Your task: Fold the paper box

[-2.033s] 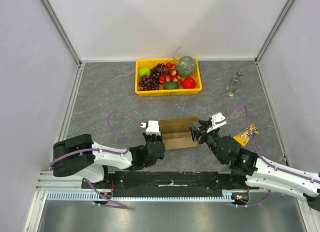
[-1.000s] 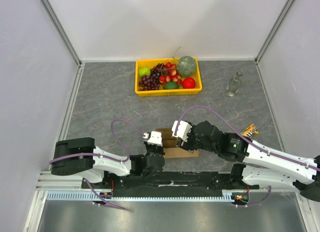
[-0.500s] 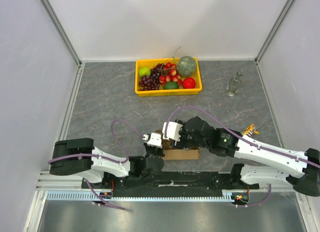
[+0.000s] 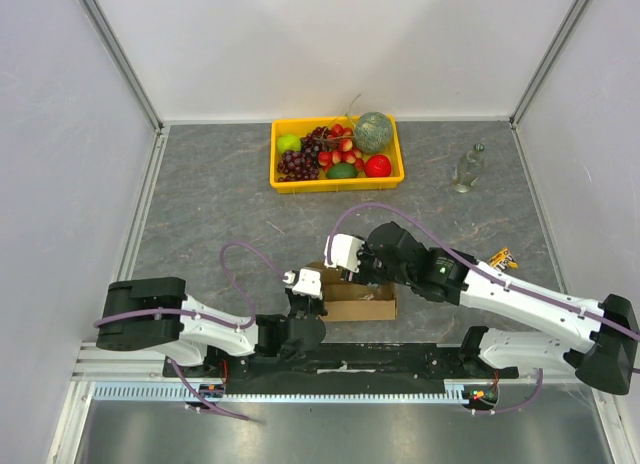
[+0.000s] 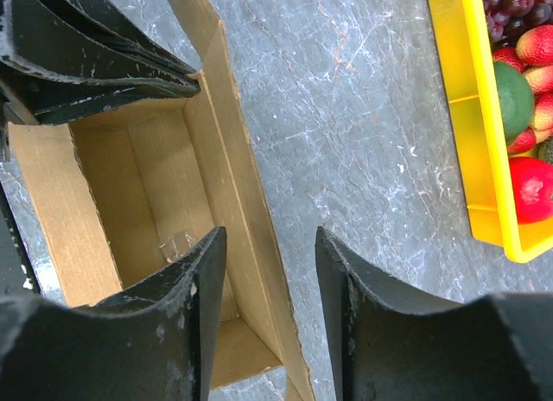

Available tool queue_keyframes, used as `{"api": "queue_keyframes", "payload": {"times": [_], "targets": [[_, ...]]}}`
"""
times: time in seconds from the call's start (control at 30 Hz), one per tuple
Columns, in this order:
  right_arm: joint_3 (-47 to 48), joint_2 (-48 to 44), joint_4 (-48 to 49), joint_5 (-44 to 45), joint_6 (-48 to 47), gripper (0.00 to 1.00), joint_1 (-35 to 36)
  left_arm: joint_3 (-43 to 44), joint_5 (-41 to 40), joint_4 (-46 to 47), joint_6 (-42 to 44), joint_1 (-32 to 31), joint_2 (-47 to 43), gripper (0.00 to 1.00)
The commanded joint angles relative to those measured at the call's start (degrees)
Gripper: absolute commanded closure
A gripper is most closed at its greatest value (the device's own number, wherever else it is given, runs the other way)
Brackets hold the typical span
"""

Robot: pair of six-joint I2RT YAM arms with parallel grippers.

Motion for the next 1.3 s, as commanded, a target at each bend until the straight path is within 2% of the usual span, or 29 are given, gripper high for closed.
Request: {"api": "queue_keyframes", "payload": {"times": [0.0,0.1,0.27,0.4,0.47,0.67,0.73,0.77,0.87,0.93,0.97,1.0,1.1,1.17,1.27], "targets": [[2.3,1.5,2.3,-2.7,-0.4,0.5,-0.7,-1.3,-3.7,-0.1,-0.2,-0.6,-0.6,0.98],[2.5,2.6,2.5,-4.6,-0.2,0.54,-0.8,-1.3,-4.0,-0.2,-0.3,-0.6,-0.6,0.98],[2.3,2.8,3.5,-5.3,0.3,0.68,-0.8,-1.3,-6.3,-1.4,-1.8,-0.6,-0.9,0.98],[1.2,1.7,5.5,-4.8,1.0,0.93,-0.8,-0.8,-8.6,-3.5,-4.1,-0.6,-0.4,0.98],[0.7,1.2,6.4,-4.5,1.1,1.0,-0.8,0.0,-9.5,-5.7,-6.6,-0.6,-0.2,0.98],[-0.1,0.7,6.9,-4.6,1.2,1.0,-0.8,3.5,-11.2,-22.1,-20.4,-0.6,-0.6,0.98],[-0.4,0.7,7.2,-4.8,1.5,1.0,-0.8,6.1,-11.9,-35.7,-32.1,-0.6,-1.2,0.91],[-0.7,0.7,7.5,-4.8,1.7,1.0,-0.8,8.4,-12.5,-48.6,-41.7,-0.6,-1.1,0.85],[-1.4,0.2,8.3,-4.8,1.7,1.0,-0.8,16.6,-14.1,-86.6,-78.6,-1.0,2.8,0.69],[-1.5,0.0,8.6,-4.9,1.8,1.0,-0.7,20.6,-15.9,-111.9,-105.9,-1.4,8.3,0.61],[-1.5,0.0,8.6,-5.0,1.8,1.0,-0.7,21.8,-18.0,-126.5,-125.3,-1.5,12.4,0.57],[-1.6,-0.1,8.7,-5.0,1.9,1.0,-0.7,22.9,-18.3,-126.5,-123.6,-2.0,13.5,0.53],[-2.2,-0.3,8.8,-4.9,2.0,1.0,-0.6,24.5,-18.3,-126.5,-126.2,-4.2,16.3,0.49],[-2.8,-0.8,8.8,-4.6,2.0,1.0,-0.6,23.7,-18.3,-126.5,-129.8,-5.9,15.8,0.46],[-3.2,-1.5,8.7,-4.3,2.0,1.0,-0.6,23.4,-18.3,-126.6,-129.8,-7.6,13.0,0.42]]}}
